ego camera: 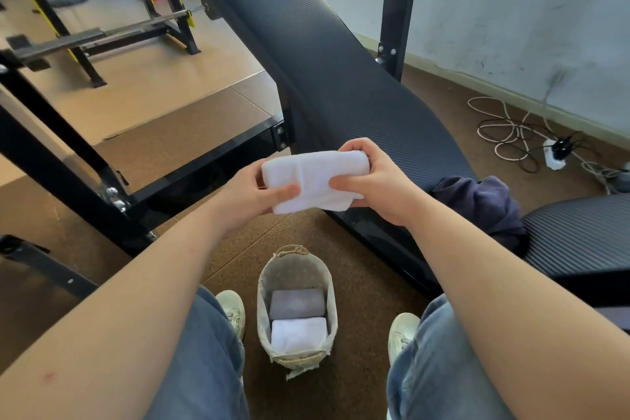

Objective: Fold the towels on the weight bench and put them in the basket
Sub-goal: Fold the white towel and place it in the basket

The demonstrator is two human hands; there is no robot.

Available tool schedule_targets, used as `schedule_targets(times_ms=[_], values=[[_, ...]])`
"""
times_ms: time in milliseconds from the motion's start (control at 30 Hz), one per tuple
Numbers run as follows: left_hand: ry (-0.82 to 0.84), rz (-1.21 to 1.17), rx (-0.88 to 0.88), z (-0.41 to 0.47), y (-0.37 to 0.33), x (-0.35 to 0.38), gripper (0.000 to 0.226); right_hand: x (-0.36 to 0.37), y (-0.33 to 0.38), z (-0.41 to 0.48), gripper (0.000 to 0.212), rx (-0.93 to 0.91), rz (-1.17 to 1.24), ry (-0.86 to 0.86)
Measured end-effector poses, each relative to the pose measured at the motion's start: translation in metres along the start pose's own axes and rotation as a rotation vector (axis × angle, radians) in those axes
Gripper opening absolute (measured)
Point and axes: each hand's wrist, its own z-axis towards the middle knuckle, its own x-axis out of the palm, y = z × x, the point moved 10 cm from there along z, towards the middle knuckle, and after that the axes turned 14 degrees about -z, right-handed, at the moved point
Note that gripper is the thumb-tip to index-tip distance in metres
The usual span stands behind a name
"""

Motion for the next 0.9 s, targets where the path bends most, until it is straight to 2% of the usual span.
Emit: schedule_targets(times_ms=[100,200,267,367,467,567,633,700,800,900], values=[[0.026,0.082,0.024,0.0,0.001,-0.001,0.077,-0.001,-0.005,-0.002,0.061,0.066,0.015,0.027],[-0.047,0.199,0.102,-0.001,-0.004,-0.004,0.068,0.004,-0.016,-0.006,0.06,0.176,0.082,0.1],[-0.12,0.306,0.204,-0.005,-0.014,-0.006,0.061,0.016,-0.029,-0.012,0.056,0.332,0.172,0.188],[-0.141,0.413,0.362,-0.014,-0.027,-0.005,0.06,0.024,-0.042,-0.015,0.069,0.491,0.389,0.233],[-0.074,0.45,0.457,-0.02,-0.029,0.003,0.061,0.023,-0.04,-0.018,0.055,0.519,0.513,0.198],[-0.033,0.485,0.507,-0.022,-0.027,0.012,0.068,0.02,-0.04,-0.019,0.041,0.481,0.427,0.165],[-0.052,0.491,0.393,-0.019,-0.017,0.01,0.082,0.016,-0.039,-0.017,0.04,0.428,0.368,0.129],[-0.087,0.384,0.15,-0.015,0.002,0.004,0.096,0.012,-0.033,-0.014,0.033,0.36,0.345,0.095],[-0.008,0.015,-0.154,-0.018,0.028,0.007,0.09,0.007,-0.022,-0.013,0.031,0.263,0.302,0.051],[0.151,-0.341,-0.296,-0.026,0.032,0.017,0.089,0.006,-0.013,-0.013,0.036,0.179,0.233,0.028]])
